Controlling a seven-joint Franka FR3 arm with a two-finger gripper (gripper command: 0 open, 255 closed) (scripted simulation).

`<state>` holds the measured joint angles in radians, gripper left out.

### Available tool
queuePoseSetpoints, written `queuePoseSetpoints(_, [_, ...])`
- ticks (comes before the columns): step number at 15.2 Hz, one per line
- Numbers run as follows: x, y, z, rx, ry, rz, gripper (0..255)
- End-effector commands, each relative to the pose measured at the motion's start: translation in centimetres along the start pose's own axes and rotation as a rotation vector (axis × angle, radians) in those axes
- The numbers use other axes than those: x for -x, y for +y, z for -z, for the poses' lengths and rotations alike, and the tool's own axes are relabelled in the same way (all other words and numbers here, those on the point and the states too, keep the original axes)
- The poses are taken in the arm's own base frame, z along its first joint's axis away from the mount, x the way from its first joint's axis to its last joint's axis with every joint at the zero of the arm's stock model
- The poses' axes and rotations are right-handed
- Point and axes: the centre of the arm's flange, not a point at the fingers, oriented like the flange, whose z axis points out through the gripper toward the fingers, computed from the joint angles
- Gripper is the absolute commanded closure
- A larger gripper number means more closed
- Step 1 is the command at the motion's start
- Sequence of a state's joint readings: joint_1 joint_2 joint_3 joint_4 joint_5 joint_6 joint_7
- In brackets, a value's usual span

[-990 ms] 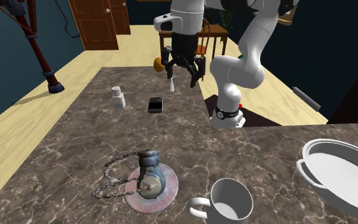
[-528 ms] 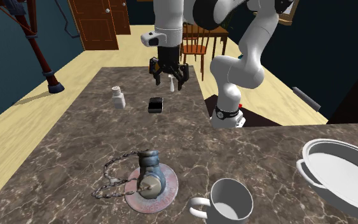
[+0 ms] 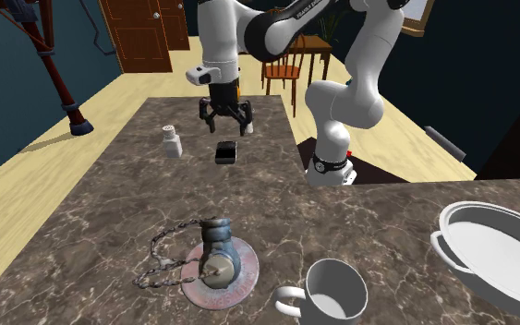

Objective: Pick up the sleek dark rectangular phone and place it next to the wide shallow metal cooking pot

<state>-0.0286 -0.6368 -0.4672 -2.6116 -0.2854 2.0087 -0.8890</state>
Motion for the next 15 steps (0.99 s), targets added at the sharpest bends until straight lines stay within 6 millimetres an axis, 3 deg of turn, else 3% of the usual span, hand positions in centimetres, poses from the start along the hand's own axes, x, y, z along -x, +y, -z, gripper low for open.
queuePoseSetpoints(1, [0.2,0.6,-1.0,-0.002,0.001,0.016,0])
queuePoseSetpoints(7, [0.2,0.6,-4.5,-0.002,0.001,0.016,0])
queuePoseSetpoints(15, [0.2,0.6,-4.5,-0.002,0.001,0.016,0])
